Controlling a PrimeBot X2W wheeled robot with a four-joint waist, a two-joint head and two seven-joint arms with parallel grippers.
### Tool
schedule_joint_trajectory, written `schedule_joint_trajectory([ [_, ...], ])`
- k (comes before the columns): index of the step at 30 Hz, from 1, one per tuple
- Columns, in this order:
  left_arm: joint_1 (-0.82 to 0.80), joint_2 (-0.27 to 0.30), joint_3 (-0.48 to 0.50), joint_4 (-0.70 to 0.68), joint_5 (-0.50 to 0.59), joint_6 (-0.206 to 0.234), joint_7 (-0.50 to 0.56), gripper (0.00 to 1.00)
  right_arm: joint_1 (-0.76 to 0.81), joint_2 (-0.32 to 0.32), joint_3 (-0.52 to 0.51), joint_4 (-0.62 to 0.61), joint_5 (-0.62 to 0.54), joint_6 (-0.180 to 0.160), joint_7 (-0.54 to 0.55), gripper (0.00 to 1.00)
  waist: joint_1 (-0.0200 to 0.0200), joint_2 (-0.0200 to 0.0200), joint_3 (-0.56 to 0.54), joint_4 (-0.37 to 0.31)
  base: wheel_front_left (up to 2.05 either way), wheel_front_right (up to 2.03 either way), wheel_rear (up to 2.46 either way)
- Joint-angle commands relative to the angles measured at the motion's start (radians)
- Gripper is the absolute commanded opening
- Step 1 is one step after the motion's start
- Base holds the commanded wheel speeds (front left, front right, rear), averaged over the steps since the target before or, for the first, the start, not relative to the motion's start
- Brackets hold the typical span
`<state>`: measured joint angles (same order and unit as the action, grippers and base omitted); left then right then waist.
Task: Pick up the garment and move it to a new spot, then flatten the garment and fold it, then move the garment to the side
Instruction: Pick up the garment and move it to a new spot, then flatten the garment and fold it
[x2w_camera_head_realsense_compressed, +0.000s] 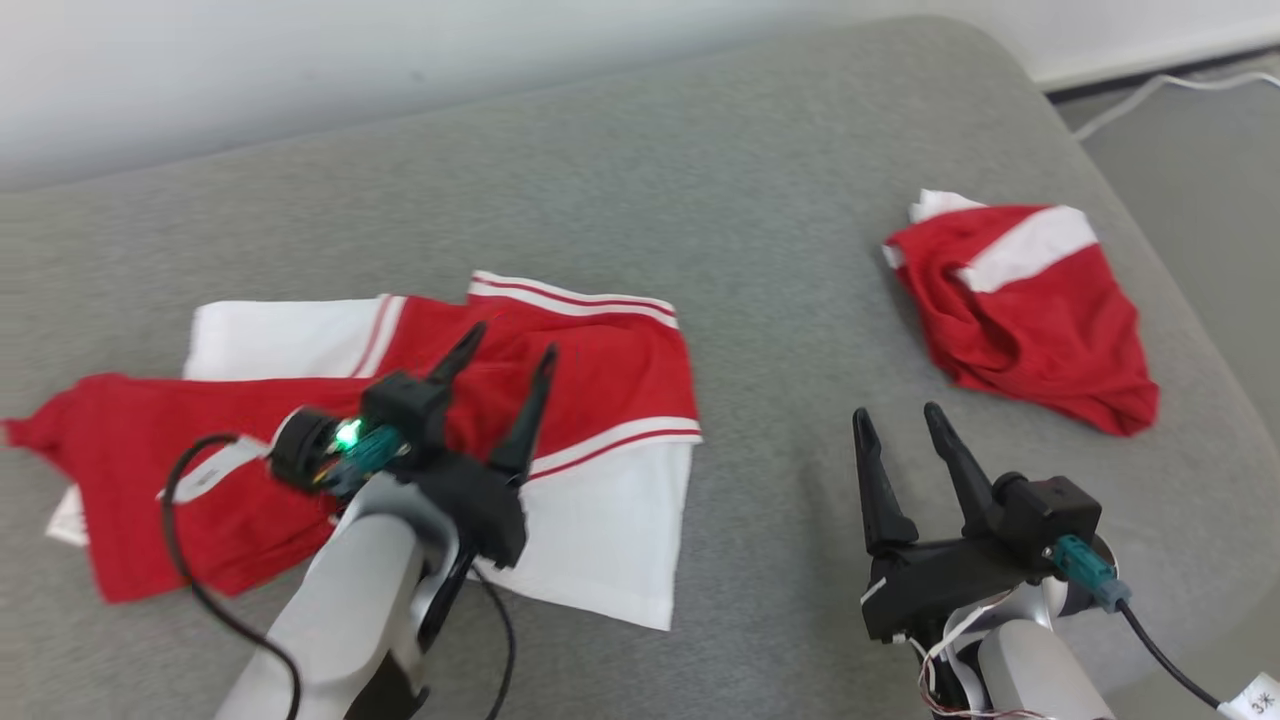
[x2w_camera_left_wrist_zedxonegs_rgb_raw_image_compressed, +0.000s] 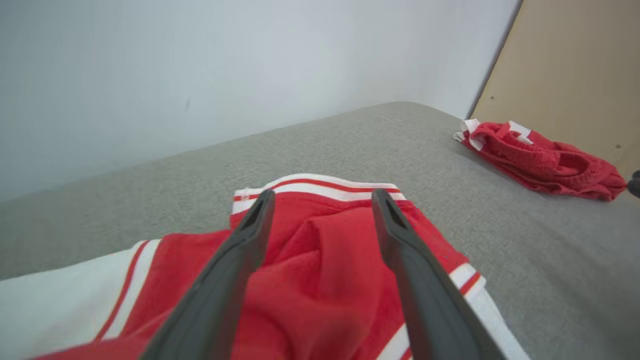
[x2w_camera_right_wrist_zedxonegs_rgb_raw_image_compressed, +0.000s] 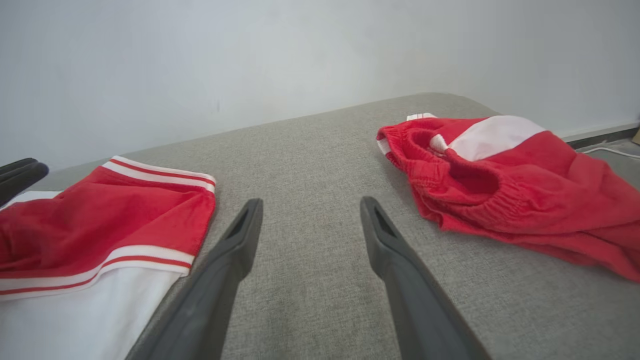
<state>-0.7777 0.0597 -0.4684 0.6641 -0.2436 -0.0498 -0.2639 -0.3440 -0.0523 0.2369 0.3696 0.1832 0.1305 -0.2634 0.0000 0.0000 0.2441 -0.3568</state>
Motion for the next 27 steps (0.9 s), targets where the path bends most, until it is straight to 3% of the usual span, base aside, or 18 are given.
schedule_joint_trajectory([
  [1,0.033,0.009,0.018,-0.005,0.01,0.008,-0.001,1.0,0.015,0.0,0.001,0.002,-0.007,0.0,-0.001,1.0,0.0,0.0,-0.054,0.074,0.0,0.0,0.0],
  [5,0.129,0.012,0.092,-0.032,0.024,0.018,-0.001,1.0,0.037,-0.007,0.004,0.016,-0.009,0.0,-0.001,1.0,0.0,0.0,-0.104,0.149,0.0,0.0,0.0],
  [12,0.256,0.017,0.195,-0.067,0.04,0.034,-0.001,1.0,0.062,-0.01,0.017,0.032,-0.008,0.0,-0.001,1.0,0.0,0.0,-0.162,0.219,0.0,0.0,0.0],
  [22,0.387,0.013,0.34,-0.11,0.063,0.045,-0.001,1.0,0.093,-0.017,0.029,0.049,-0.004,0.0,-0.001,1.0,0.0,0.0,-0.209,0.259,0.0,0.0,0.0],
  [27,0.36,0.012,0.383,-0.106,0.082,0.022,-0.001,1.0,0.088,-0.024,0.034,0.049,0.002,0.0,-0.001,1.0,0.0,0.0,-0.199,0.264,0.0,0.0,0.0],
])
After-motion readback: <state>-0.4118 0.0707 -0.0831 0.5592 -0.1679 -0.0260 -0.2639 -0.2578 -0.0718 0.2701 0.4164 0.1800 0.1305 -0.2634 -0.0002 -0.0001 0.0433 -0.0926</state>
